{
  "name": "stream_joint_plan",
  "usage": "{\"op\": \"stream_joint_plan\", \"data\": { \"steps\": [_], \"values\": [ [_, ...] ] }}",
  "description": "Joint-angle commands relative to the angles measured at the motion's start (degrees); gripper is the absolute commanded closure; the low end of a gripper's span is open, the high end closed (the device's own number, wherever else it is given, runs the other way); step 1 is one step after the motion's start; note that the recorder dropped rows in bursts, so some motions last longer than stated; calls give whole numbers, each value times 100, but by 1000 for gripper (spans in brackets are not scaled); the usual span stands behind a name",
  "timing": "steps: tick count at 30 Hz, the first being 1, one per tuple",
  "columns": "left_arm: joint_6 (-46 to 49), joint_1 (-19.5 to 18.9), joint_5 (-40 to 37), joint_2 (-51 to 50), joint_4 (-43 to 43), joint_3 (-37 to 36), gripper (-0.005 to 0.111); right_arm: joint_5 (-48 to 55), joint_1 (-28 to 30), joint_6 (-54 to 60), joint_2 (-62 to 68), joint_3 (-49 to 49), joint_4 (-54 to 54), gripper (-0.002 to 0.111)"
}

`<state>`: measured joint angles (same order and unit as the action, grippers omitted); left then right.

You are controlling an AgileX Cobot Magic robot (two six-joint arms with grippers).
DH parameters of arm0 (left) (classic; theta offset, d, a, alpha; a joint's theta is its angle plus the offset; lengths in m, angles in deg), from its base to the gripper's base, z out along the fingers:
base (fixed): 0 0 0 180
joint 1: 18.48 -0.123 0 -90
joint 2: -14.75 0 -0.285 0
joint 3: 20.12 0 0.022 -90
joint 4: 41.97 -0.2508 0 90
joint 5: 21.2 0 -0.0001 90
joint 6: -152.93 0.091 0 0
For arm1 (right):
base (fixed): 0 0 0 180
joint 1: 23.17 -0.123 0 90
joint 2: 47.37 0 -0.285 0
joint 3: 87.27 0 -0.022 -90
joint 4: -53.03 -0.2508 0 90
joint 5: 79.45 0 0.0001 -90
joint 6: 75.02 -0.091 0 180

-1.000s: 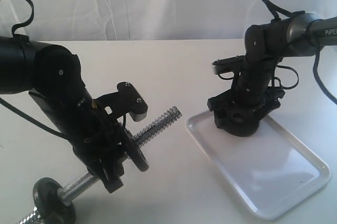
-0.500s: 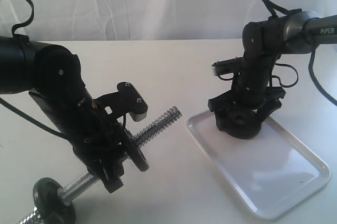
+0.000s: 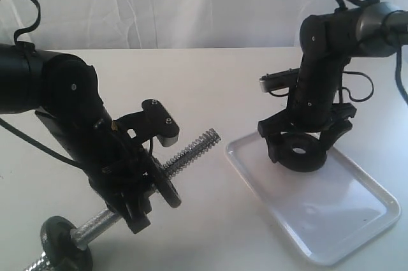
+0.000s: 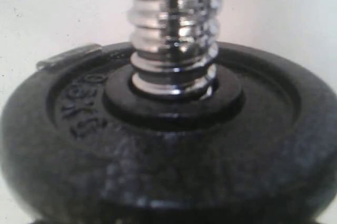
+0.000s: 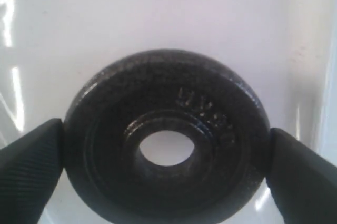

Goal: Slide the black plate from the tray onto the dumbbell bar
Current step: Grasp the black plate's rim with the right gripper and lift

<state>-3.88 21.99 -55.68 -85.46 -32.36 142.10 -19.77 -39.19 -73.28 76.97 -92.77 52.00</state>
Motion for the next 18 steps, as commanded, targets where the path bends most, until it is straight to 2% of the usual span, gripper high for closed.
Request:
{"op": "stream_joint_plan", "data": {
  "steps": [1,18],
  "values": [
    [-44,27,27,312,384,134,107,99,5,279,-576,82,-372,108],
    [-44,27,27,312,384,134,107,150,57,546,-2337,1039,-698,108]
  ]
}}
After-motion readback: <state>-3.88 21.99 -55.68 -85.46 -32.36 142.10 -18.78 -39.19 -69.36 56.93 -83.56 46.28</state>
